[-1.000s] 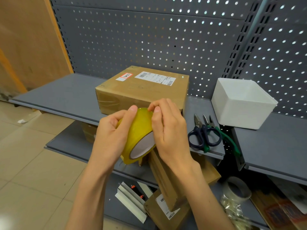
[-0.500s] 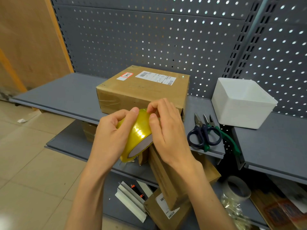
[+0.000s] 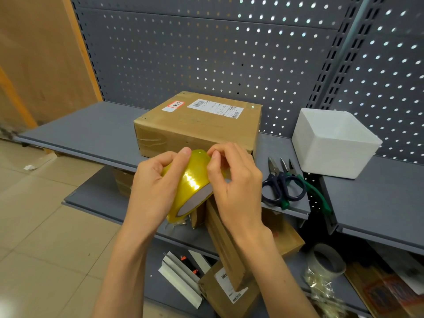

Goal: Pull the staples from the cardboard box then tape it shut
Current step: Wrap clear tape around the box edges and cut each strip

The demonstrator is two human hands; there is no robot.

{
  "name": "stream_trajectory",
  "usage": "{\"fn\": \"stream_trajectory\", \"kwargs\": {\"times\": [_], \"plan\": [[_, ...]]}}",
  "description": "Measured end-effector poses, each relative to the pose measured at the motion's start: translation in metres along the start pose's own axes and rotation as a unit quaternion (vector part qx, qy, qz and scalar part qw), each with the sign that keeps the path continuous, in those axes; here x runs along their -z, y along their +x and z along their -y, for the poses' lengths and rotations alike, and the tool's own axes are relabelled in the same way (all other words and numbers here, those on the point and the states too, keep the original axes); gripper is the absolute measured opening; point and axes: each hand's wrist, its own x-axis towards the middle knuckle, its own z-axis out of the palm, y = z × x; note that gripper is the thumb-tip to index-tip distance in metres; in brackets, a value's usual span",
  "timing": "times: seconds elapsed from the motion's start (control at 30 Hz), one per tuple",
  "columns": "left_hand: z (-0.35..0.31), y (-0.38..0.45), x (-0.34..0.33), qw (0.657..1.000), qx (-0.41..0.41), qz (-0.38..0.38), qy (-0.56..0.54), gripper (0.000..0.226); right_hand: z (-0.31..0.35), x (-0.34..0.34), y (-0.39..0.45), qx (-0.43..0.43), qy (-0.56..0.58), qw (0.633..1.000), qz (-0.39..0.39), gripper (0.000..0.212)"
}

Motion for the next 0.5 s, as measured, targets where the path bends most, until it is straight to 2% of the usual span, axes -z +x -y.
{"fn": "stream_trajectory", "kwargs": {"times": [0.13, 0.27, 0.4, 0.5], "plan": [[0.000, 0.000, 0.000, 1.000, -0.013, 0.002, 0.016, 0.061, 0.000, 0.001, -0.002, -0.002, -0.015, 0.999, -0.030, 0.021], [0.000, 0.000, 0.000, 0.999, -0.019, 0.018, 0.027, 0.056, 0.000, 0.002, -0.003, -0.002, -0.034, 0.999, -0.030, 0.022], [0.000, -0.001, 0.006, 0.995, -0.020, 0.084, 0.049, 0.036, -0.001, 0.006, 0.000, -0.051, -0.039, 0.996, 0.070, 0.026], [0.000, -0.003, 0.008, 0.986, -0.024, 0.141, 0.082, 0.044, -0.002, 0.012, 0.007, -0.105, -0.003, 0.982, 0.160, 0.027]]}}
